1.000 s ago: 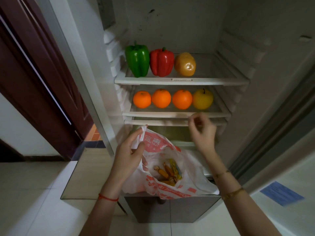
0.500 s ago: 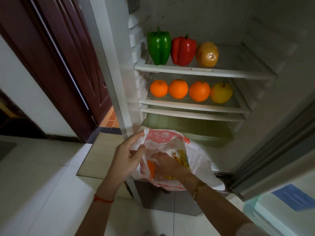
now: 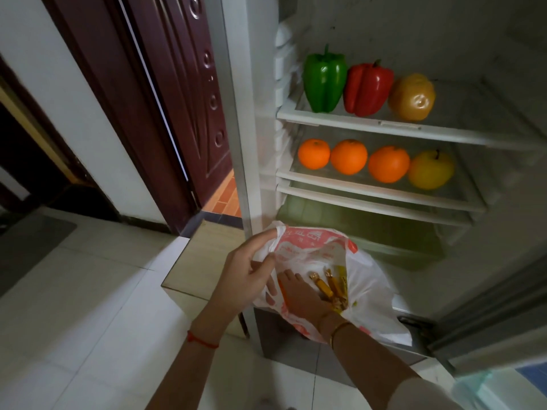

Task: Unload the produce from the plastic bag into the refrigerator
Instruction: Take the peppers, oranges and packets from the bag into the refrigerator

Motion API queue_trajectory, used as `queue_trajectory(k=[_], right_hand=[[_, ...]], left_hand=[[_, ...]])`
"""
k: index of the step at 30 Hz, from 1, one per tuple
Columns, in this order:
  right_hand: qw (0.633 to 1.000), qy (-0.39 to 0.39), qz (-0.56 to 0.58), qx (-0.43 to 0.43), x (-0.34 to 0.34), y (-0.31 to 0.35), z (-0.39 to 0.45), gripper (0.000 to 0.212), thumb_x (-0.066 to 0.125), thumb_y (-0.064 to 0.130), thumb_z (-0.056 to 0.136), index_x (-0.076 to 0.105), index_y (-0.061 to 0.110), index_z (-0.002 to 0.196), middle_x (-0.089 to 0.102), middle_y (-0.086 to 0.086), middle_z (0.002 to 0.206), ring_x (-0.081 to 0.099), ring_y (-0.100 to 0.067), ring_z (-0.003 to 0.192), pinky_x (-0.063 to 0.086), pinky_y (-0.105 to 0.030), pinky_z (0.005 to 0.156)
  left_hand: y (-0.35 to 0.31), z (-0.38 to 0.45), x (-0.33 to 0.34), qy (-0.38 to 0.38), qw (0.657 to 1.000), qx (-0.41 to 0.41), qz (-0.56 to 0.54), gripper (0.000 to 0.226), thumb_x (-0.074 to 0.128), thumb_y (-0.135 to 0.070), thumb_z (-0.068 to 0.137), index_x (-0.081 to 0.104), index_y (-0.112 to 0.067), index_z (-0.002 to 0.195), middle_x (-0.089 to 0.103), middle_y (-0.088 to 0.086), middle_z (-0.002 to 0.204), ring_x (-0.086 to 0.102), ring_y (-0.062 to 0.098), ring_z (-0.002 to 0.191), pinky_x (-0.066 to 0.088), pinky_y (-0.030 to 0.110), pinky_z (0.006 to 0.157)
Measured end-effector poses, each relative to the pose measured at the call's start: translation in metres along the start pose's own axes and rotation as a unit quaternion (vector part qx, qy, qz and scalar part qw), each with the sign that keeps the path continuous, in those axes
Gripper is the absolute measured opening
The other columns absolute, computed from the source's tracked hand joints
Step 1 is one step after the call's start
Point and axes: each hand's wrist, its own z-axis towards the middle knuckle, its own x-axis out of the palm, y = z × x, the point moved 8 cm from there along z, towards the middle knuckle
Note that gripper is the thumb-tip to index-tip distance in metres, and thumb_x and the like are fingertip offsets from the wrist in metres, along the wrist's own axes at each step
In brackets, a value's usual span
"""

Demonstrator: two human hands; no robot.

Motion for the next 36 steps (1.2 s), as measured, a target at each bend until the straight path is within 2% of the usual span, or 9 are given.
queue_trajectory(k=[4, 9, 14, 18, 26, 29, 31, 33, 36], right_hand=[[0.999, -0.019, 0.022, 0.014, -0.001, -0.007, -0.006, 0.061, 0.051, 0.043, 0.095, 0.03, 0.019, 0.147, 0.043, -0.006, 0.148, 0.046, -0.024, 0.134, 0.033, -0.043, 0.115], [0.964, -0.047, 0.229, 0.125, -0.036, -0.037, -0.018, 0.096, 0.073, 0.063, 0.064, 0.025, 0.035, 0.142, 0.038, 0.002, 0.144, 0.042, -0.02, 0.13, 0.035, -0.044, 0.112], [0.876, -0.141, 0.431, 0.165, -0.091, -0.069, -0.06, 0.088, 0.078, 0.055, 0.061, 0.034, 0.037, 0.135, 0.042, 0.007, 0.137, 0.048, -0.016, 0.122, 0.047, -0.034, 0.097], [0.824, -0.203, 0.498, 0.176, -0.124, -0.086, -0.09, 0.065, 0.081, 0.025, 0.076, 0.041, 0.031, 0.127, 0.048, 0.004, 0.129, 0.052, -0.01, 0.112, 0.044, -0.013, 0.076], [0.68, -0.276, 0.658, 0.168, -0.172, -0.103, -0.136, 0.056, 0.075, 0.028, 0.083, 0.048, 0.037, 0.131, 0.049, 0.004, 0.129, 0.056, -0.022, 0.117, 0.056, -0.044, 0.092], [0.628, -0.346, 0.667, 0.199, -0.198, -0.118, -0.154, 0.069, 0.079, 0.036, 0.072, 0.046, 0.029, 0.131, 0.052, -0.001, 0.13, 0.059, -0.02, 0.114, 0.056, -0.035, 0.089], [0.621, -0.409, 0.626, 0.235, -0.218, -0.135, -0.17, 0.071, 0.083, 0.032, 0.072, 0.044, 0.023, 0.131, 0.053, 0.002, 0.125, 0.06, -0.013, 0.108, 0.055, -0.025, 0.082], [0.641, -0.47, 0.541, 0.275, -0.239, -0.155, -0.188, 0.072, 0.083, 0.027, 0.075, 0.041, 0.02, 0.134, 0.052, 0.006, 0.121, 0.059, -0.01, 0.103, 0.051, -0.02, 0.08], [0.692, -0.527, 0.373, 0.324, -0.265, -0.184, -0.206, 0.076, 0.082, 0.033, 0.074, 0.04, 0.02, 0.136, 0.05, -0.002, 0.129, 0.052, -0.021, 0.114, 0.048, -0.036, 0.094]], left_hand=[[-0.009, 0.001, 0.005, 0.01, 1.0, 0.015, 0.0, 0.051, 0.053, -0.004, 0.096, 0.05, -0.052, 0.115, 0.068, 0.006, 0.122, 0.067, 0.006, 0.079, 0.053, 0.012, 0.067], [-0.015, 0.006, 0.01, 0.019, 1.0, 0.017, -0.003, 0.043, 0.053, -0.003, 0.096, 0.053, -0.035, 0.125, 0.064, 0.005, 0.128, 0.067, 0.006, 0.054, 0.053, 0.015, 0.053], [-0.02, 0.017, 0.019, 0.033, 0.999, 0.011, -0.013, 0.043, 0.054, -0.008, 0.096, 0.052, -0.025, 0.136, 0.067, 0.018, 0.103, 0.064, 0.006, 0.066, 0.051, 0.013, 0.062], [-0.028, 0.025, 0.034, 0.054, 0.998, 0.013, -0.024, 0.046, 0.05, -0.004, 0.098, 0.049, -0.023, 0.139, 0.069, 0.005, 0.086, 0.068, 0.019, 0.053, 0.054, 0.021, 0.052], [-0.048, 0.038, 0.061, 0.082, 0.995, 0.048, -0.021, 0.048, 0.049, -0.004, 0.098, 0.046, -0.022, 0.143, 0.053, 0.006, 0.14, 0.07, 0.022, 0.057, 0.06, 0.034, 0.054], [-0.051, 0.044, 0.07, 0.09, 0.994, 0.061, -0.024, 0.049, 0.049, -0.004, 0.098, 0.047, -0.024, 0.142, 0.055, 0.003, 0.14, 0.071, 0.024, 0.062, 0.062, 0.035, 0.062], [-0.05, 0.048, 0.074, 0.086, 0.994, 0.067, -0.027, 0.047, 0.05, -0.006, 0.097, 0.05, -0.027, 0.14, 0.058, 0.0, 0.138, 0.073, 0.022, 0.085, 0.061, 0.039, 0.078], [-0.049, 0.052, 0.078, 0.082, 0.994, 0.072, -0.02, 0.046, 0.052, -0.01, 0.096, 0.052, -0.033, 0.136, 0.061, -0.003, 0.134, 0.066, 0.023, 0.112, 0.055, 0.048, 0.094], [-0.051, 0.053, 0.084, 0.088, 0.993, 0.074, -0.022, 0.047, 0.051, -0.012, 0.097, 0.052, -0.043, 0.132, 0.062, -0.008, 0.132, 0.06, 0.018, 0.121, 0.054, 0.048, 0.097]])
